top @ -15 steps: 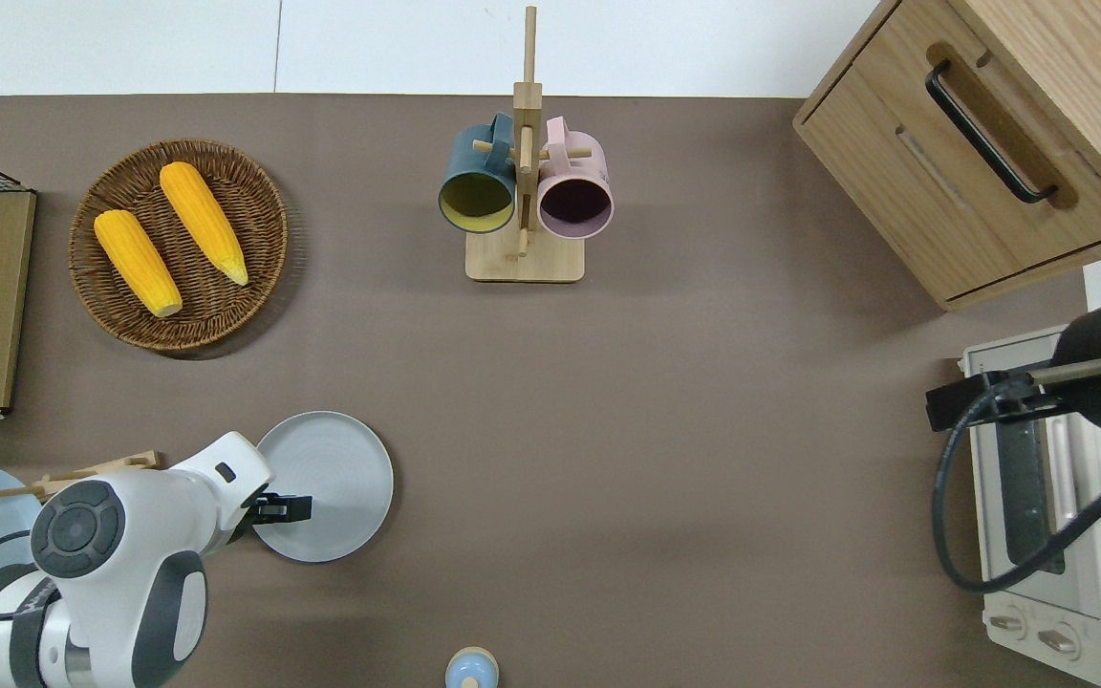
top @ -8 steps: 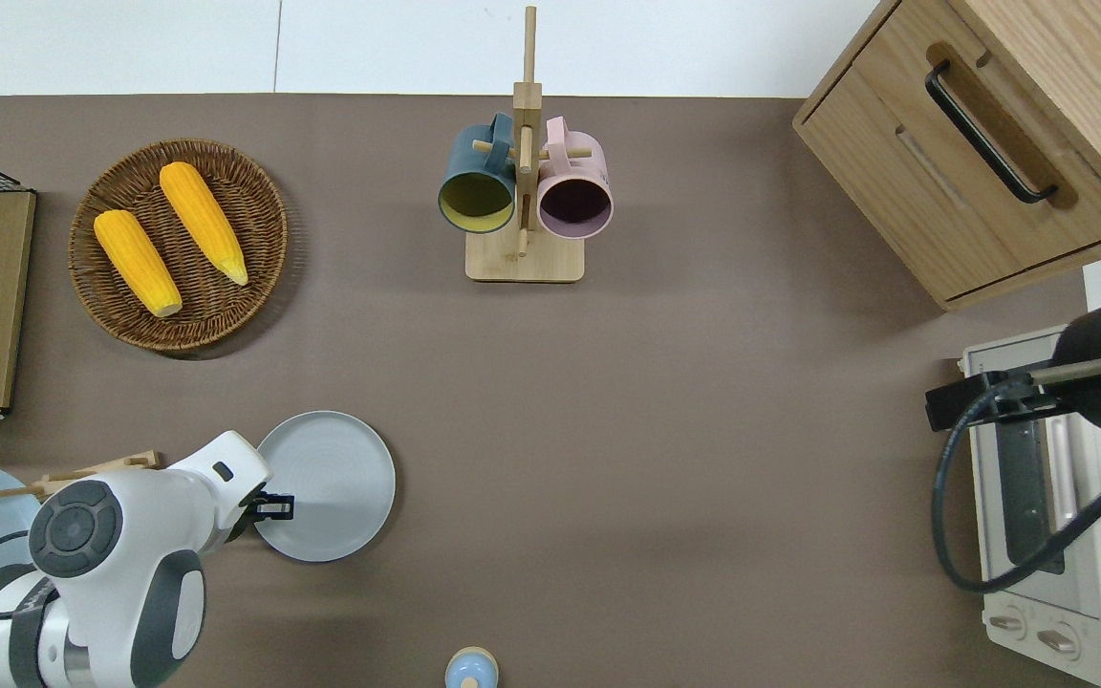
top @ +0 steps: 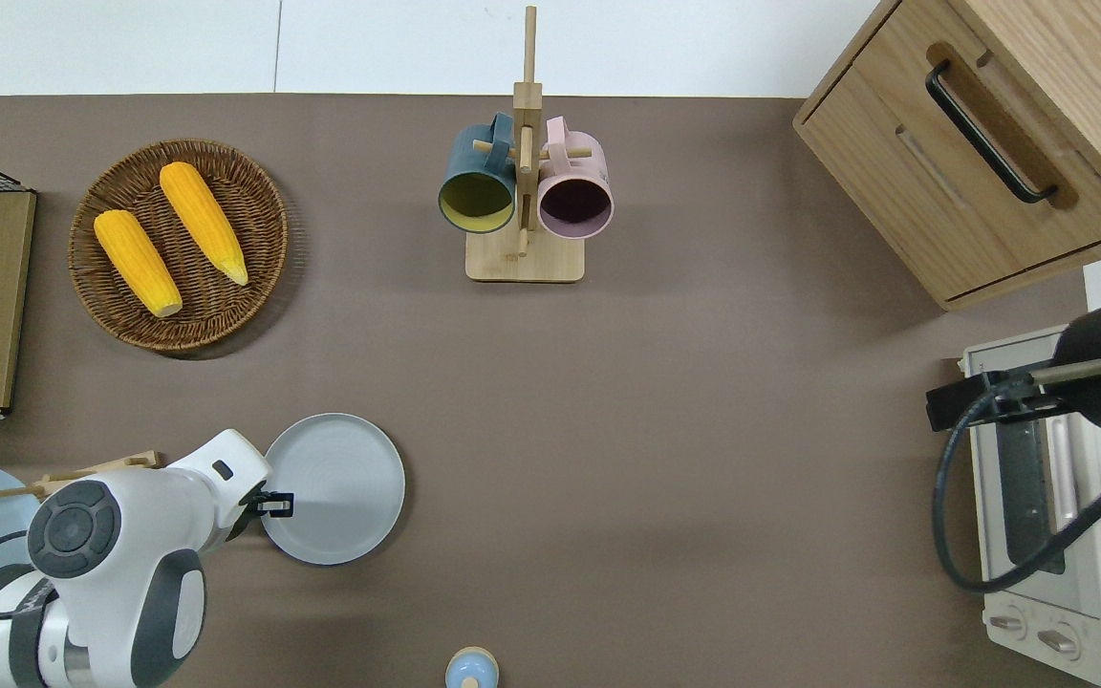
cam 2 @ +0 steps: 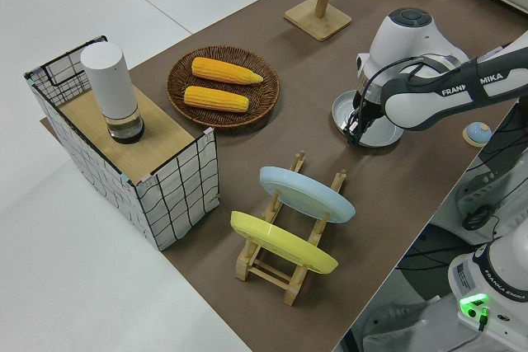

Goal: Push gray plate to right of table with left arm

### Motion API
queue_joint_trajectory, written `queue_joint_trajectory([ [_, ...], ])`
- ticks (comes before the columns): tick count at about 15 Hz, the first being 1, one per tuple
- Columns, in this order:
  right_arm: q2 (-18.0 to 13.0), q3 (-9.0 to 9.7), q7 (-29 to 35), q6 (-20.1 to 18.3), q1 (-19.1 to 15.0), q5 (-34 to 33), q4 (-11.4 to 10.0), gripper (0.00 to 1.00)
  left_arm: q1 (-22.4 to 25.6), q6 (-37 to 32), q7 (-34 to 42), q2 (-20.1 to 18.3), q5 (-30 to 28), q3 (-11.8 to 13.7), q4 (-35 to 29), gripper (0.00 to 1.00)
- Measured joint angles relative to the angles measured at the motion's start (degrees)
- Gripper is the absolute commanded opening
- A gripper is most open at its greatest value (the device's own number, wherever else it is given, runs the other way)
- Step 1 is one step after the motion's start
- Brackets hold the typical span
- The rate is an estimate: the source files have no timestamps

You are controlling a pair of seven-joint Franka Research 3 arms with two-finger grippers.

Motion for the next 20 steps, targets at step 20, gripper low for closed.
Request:
queue_joint_trajectory([
  [20,0.0,0.0,0.0,0.0,0.0,0.0,0.0,0.983,-18.24,0.34,-23.48,2.49,-0.76,-0.38,3.36,0.0],
])
